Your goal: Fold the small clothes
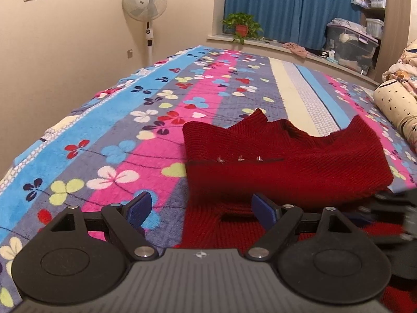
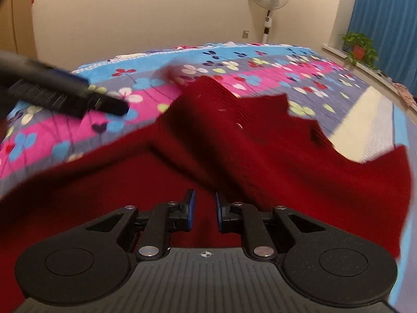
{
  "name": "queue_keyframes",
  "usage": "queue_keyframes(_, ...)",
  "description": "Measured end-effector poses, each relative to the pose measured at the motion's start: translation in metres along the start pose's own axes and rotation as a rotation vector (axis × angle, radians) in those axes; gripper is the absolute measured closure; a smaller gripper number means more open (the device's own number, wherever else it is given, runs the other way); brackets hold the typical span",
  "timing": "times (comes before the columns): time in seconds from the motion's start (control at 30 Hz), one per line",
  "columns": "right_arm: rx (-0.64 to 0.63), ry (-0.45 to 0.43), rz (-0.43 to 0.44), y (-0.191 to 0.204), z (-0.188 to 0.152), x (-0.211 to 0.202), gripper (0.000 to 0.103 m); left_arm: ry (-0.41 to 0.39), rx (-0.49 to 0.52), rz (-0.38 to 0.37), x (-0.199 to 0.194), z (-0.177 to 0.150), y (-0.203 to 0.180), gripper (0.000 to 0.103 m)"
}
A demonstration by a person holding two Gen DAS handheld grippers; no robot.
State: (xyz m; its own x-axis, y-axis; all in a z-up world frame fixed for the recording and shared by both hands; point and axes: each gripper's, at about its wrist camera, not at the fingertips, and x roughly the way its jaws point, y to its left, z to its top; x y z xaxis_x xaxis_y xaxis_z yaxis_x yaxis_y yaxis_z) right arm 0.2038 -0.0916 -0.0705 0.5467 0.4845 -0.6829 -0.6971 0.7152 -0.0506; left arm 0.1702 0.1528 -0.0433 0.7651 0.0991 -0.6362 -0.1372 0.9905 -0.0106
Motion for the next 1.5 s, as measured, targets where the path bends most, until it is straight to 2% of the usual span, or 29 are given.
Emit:
queue_keyframes(0.07,0.028,-0.013,-0.026,-0.012,-0.014,-0.032,0.086,0.005,-0.013,-0.022,0.004,0.001,0.001,0.024)
queue_keyframes(0.13,0.061,-0.035,-0.058,-0.024,-0.031,-0.067,0.083,0.023,-0.03,-0.056,0.012,0.0,0.002,0.039)
queue_keyframes(0.2,0.096,-0.055,-0.1,-0.04,-0.053,-0.107,0.079,0.038,-0.056,-0.088,0.02,0.0,0.005,0.047)
queue_keyframes(0.3,0.155,-0.078,-0.165,-0.062,-0.097,-0.154,0.072,0.036,-0.11,-0.11,0.029,0.002,0.015,0.048)
queue_keyframes(0.37,0.186,-0.083,-0.216,-0.071,-0.129,-0.177,0.068,0.033,-0.151,-0.126,0.037,0.004,0.022,0.044)
queue_keyframes(0.43,0.259,-0.081,-0.264,-0.083,-0.161,-0.185,0.068,0.041,-0.199,-0.151,0.045,0.006,0.029,0.036)
queue_keyframes(0.47,0.309,-0.078,-0.276,-0.087,-0.175,-0.186,0.068,0.047,-0.22,-0.157,0.049,0.006,0.031,0.035)
queue_keyframes(0.5,0.358,-0.035,-0.282,-0.093,-0.187,-0.184,0.068,0.052,-0.228,-0.158,0.053,0.005,0.031,0.035)
queue_keyframes(0.53,0.36,0.019,-0.307,-0.096,-0.188,-0.181,0.068,0.058,-0.231,-0.157,0.058,0.005,0.032,0.034)
queue_keyframes(0.6,0.348,-0.061,-0.341,-0.096,-0.187,-0.188,0.068,0.079,-0.231,-0.146,0.069,0.003,0.031,0.034)
queue_keyframes(0.67,0.375,-0.068,-0.309,-0.099,-0.187,-0.185,0.068,0.086,-0.222,-0.143,0.076,0.002,0.028,0.039)
queue_keyframes(0.7,0.382,-0.053,-0.31,-0.101,-0.188,-0.182,0.068,0.085,-0.208,-0.145,0.079,0.002,0.025,0.057)
queue_keyframes(0.73,0.377,-0.037,-0.316,-0.101,-0.189,-0.178,0.068,0.078,-0.183,-0.141,0.079,0.003,0.02,0.08)
queue_keyframes(0.8,0.357,-0.038,-0.317,-0.099,-0.186,-0.173,0.068,0.007,-0.099,-0.108,0.072,0.007,0.007,0.086)
queue_keyframes(0.87,0.359,-0.05,-0.313,-0.1,-0.181,-0.168,0.068,-0.095,-0.031,-0.173,0.057,0.014,-0.004,0.091)
queue_keyframes(0.9,0.363,-0.053,-0.314,-0.101,-0.18,-0.167,0.068,-0.135,-0.017,-0.212,0.05,0.018,-0.008,0.098)
queue_keyframes(0.93,0.366,-0.056,-0.315,-0.099,-0.175,-0.163,0.068,-0.154,-0.015,-0.23,0.046,0.02,-0.01,0.098)
queue_keyframes(0.97,0.365,-0.06,-0.32,-0.098,-0.172,-0.159,0.068,-0.147,-0.013,-0.207,0.047,0.02,-0.01,0.098)
queue_keyframes(1.07,0.346,-0.068,-0.332,-0.097,-0.166,-0.147,0.068,-0.061,-0.056,-0.116,0.063,0.018,0.0,0.098)
queue_keyframes(1.17,0.291,-0.091,-0.38,-0.097,-0.154,-0.131,0.068,-0.008,-0.133,-0.162,0.069,0.017,0.014,0.097)
queue_keyframes(1.2,0.28,-0.103,-0.393,-0.097,-0.149,-0.124,0.068,0.005,-0.147,-0.191,0.069,0.016,0.016,0.092)
queue_keyframes(1.23,0.274,-0.116,-0.405,-0.099,-0.144,-0.116,0.068,0.025,-0.163,-0.223,0.07,0.016,0.019,0.076)
queue_keyframes(1.3,0.264,-0.135,-0.436,-0.104,-0.135,-0.096,0.068,0.04,-0.208,-0.24,0.071,0.015,0.026,0.055)
queue_keyframes(1.43,0.25,-0.146,-0.461,-0.115,-0.118,-0.06,0.068,0.088,-0.266,-0.278,0.078,0.013,0.034,0.054)
queue_keyframes(1.5,0.24,-0.152,-0.459,-0.122,-0.111,-0.046,0.068,0.106,-0.254,-0.277,0.082,0.014,0.031,0.054)
